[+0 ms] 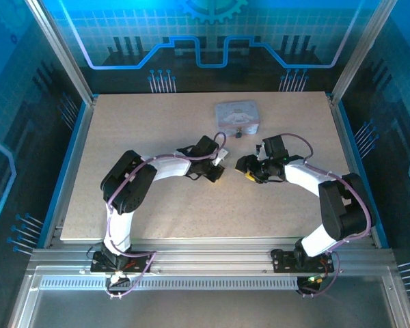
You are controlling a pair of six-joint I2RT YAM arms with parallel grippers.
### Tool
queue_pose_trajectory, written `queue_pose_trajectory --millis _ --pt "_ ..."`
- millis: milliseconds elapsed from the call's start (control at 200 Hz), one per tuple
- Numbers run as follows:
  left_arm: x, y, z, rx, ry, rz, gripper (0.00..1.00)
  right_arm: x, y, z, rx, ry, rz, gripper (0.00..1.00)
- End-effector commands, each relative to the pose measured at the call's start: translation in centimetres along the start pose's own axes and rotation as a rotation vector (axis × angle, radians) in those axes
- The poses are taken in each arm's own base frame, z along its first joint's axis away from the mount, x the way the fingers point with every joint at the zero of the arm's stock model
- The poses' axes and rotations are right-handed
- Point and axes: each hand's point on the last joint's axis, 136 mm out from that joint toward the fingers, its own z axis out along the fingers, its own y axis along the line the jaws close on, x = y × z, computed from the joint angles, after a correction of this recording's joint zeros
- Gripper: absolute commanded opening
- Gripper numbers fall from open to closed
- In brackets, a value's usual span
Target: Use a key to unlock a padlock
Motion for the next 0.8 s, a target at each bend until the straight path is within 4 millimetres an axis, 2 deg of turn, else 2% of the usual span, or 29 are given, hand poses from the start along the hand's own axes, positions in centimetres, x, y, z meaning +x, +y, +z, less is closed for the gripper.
queue_pose_trajectory --millis 0,110,210,365,550,795 --pt "1.8 0.5 -1.1 -0.053 0.063 -0.011 0.04 0.1 -0.8 0.2 0.007 0.010 0.037 0.59" --pt "2.3 1.4 -1.6 -0.107 0.092 -0.073 0.30 0.2 -1.1 0.3 0.013 0.012 0.037 0.59" --pt "2.3 1.4 -2.0 -0.120 0.096 -0.120 0.40 0.3 -1.2 0.2 0.020 0.013 0.033 0.59" --pt "1.4 1.1 -2.5 -0.113 0.094 -0.166 0.42 0.3 -1.3 -0.1 0.031 0.009 0.019 0.59" --pt "0.1 0.8 -2.9 -0.123 0.090 -0.288 0.37 0.2 -1.6 -0.7 0.041 -0.003 0.009 0.59" --pt "-0.2 -0.5 -1.8 -0.141 0.127 -0.289 0.37 0.3 -1.9 -1.1 0.043 -0.001 0.004 0.59"
